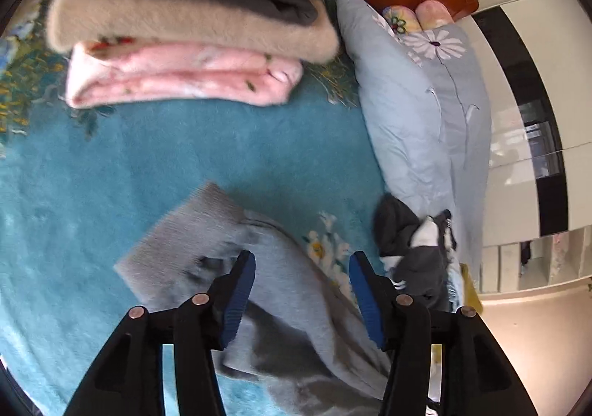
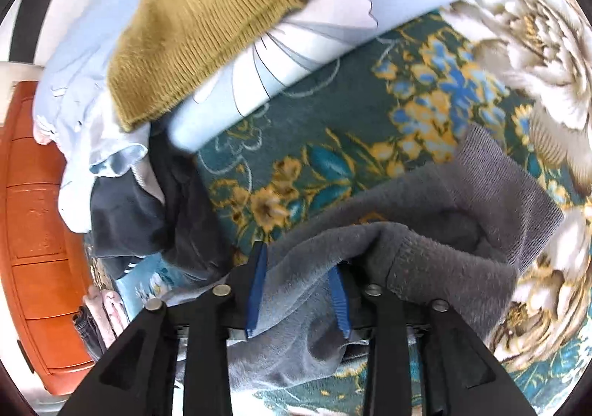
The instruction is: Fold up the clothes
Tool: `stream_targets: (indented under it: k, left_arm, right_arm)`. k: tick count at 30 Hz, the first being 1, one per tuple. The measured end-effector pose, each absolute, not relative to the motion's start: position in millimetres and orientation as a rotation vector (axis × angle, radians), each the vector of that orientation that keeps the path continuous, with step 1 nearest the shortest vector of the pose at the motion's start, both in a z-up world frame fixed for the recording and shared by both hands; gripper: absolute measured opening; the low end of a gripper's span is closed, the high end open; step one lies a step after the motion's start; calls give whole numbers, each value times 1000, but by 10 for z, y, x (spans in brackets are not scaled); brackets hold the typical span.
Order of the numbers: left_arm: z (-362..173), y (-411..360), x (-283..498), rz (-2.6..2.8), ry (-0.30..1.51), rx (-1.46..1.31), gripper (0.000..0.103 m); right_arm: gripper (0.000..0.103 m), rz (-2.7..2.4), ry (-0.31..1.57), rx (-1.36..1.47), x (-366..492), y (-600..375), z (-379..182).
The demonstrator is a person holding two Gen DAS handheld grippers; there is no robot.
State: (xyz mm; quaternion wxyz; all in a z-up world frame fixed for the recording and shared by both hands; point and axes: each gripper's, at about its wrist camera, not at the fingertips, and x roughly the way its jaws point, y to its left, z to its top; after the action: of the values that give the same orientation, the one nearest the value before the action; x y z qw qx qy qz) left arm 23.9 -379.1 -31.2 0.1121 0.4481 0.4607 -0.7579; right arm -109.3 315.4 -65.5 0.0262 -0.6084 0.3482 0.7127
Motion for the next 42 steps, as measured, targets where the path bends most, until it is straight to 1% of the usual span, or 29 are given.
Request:
stream_targets:
  k: [2,4,5,6,9,12,14,15,17,19,21,25,29,31,32,34,37,40,41,42]
  left_arm:
    - [-394,-3860,406,-2166,1303,1307,57]
    - [-622,-3894,567,-2076,1334,1335,57]
    - [-736,-3911,647,-2031,1348,1348,57]
    - [-850,-3928,727,-1986,1363,1360,57]
    - [-1127,-3870,850,-1907,1412,1393,57]
    - [-1307,-3783,851,-1872,1424,1418,57]
    - [-1381,-3748,818,-1859,1433,1425,57]
    - [-1397,-3746,796,-1856,1429,1425,57]
    - [-1393,-3757,749,-1863,1410,1429,57]
    - [-1374,-3765,702,-1887,1377,1435,57]
    - [-1400,-3751,658,-1896,1355,1447,57]
    - [-1449,-3751,641,-1876,1388,1405,57]
    - [-1416,-3758,627,-1883,1432,1372,56]
    - [-1392,-3764,619,-1889,1435,1362,54]
    - [-1388,-3766,616,-1890,1438,1359,53]
    - [-1416,-3756,610,-1876,1439,1365,46]
    - [-1428,-3734,622,-1852,1420,1386,38]
    - [-1419,-3726,639,-1837,1408,1407,32]
    - [-1404,-3730,642,-1840,1405,1413,31]
    - [-1382,-3731,640,-1849,1397,1416,27]
  right_arm:
    - [36,2243,1067,-1841,-1018,3188,-591]
    - [42,2294,1018,-1785,-886,3254,-493]
    - [48,2317,997,-1757,-815,3297,-444]
    - [50,2336,977,-1737,-734,3350,-394]
    - [50,2364,930,-1778,-488,3489,-306]
    - [50,2330,892,-1916,-233,3557,-388]
    - [52,2245,946,-2011,-54,3615,-609]
    - [56,2197,986,-2026,16,3652,-733]
    - [57,2117,1079,-1972,104,3752,-970]
    - [57,2100,1160,-1825,115,3874,-1101]
    - [57,2108,1231,-1730,81,3944,-1159]
    - [57,2145,1320,-1592,-59,3998,-1166]
    - [57,2187,1328,-1557,-212,3983,-1160]
    - [59,2215,1354,-1555,-215,3935,-1124]
    - [61,2239,1354,-1558,-208,3898,-1093]
    - [62,2301,1304,-1576,-203,3811,-1026]
    - [62,2308,1177,-1610,-233,3772,-1055]
    - [62,2198,1227,-1587,-246,3821,-1173]
    - [61,2176,1218,-1586,-259,3818,-1192]
    - [60,2173,1182,-1596,-281,3793,-1188]
